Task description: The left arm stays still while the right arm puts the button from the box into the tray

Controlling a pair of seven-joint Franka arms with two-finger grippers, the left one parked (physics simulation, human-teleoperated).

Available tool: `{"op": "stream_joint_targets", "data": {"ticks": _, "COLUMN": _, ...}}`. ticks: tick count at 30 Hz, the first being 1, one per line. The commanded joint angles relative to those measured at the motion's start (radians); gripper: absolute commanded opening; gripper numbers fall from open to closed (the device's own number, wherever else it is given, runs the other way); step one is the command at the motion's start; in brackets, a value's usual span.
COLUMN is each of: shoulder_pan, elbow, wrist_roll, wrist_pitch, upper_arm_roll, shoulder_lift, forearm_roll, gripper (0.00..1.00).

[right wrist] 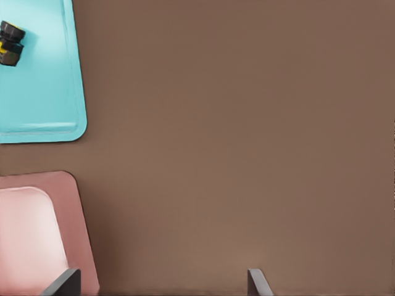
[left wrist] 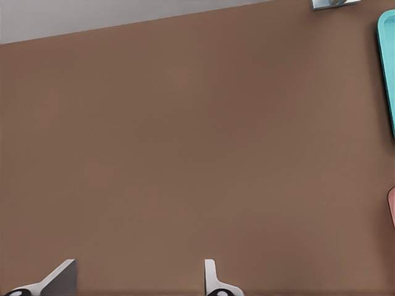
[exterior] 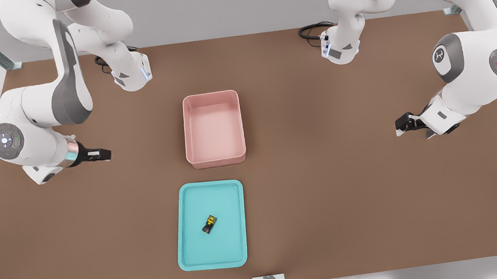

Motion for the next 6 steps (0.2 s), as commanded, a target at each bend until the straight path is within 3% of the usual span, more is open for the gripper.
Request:
{"op": "stream_joint_targets", "data": {"ticks": 1, "shoulder_pan": -0.021, "elbow": -0.001, "wrist_roll": -0.141, "wrist_pitch": -0.034, "upper_arm_roll": -0.006, "shoulder_lift": 0.000, "forearm_roll": -0.007, "gripper": 1.00}}
{"op": "stream_joint_targets", "data": {"ticks": 6, "shoulder_pan": -0.066, "elbow": 0.002, "wrist_roll": -0.144, "wrist_pitch": -0.073, "upper_arm_roll": -0.009, "shoulder_lift": 0.008, "forearm_roll": -0.008, "gripper": 1.00}}
